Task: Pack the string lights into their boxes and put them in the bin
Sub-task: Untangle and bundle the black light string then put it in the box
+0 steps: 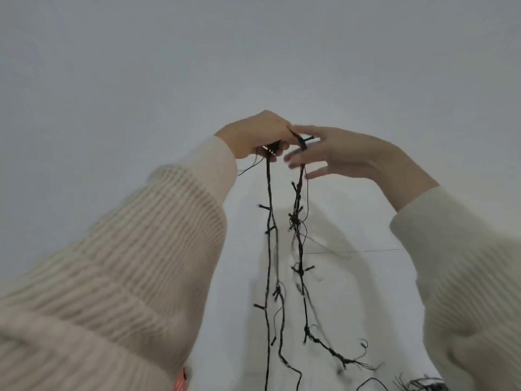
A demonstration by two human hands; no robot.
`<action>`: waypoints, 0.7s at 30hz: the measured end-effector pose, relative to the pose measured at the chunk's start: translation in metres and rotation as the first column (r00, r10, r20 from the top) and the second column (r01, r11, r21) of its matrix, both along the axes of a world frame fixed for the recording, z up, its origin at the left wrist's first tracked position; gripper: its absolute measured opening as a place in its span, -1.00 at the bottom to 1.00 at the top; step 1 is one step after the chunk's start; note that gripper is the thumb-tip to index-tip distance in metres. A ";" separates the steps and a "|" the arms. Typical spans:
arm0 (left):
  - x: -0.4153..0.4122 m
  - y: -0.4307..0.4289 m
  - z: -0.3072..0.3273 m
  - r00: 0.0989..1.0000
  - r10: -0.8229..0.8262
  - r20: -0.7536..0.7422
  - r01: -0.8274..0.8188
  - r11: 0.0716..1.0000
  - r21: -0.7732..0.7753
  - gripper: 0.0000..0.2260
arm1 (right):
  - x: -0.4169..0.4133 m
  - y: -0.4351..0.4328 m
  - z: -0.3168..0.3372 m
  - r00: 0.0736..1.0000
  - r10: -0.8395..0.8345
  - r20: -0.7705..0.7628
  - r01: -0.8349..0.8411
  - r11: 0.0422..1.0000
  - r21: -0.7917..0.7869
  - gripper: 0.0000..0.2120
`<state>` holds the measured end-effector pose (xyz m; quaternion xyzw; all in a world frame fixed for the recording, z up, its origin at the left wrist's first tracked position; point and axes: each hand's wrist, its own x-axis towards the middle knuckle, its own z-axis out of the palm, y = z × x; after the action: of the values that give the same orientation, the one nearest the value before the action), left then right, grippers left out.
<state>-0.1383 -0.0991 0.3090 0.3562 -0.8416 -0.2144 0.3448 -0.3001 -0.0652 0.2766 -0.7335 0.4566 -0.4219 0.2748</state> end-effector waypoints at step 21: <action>0.027 -0.022 -0.035 0.968 0.009 -0.253 -0.001 1.000 0.029 -0.88 | 0.014 -0.022 0.000 0.727 -0.503 -0.467 0.440 0.864 -0.245 -0.72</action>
<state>-0.1109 -0.1210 0.2742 0.3330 -0.7867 -0.2692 0.4446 -0.2860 -0.0873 0.2761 -0.6935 0.6588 -0.2912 -0.0177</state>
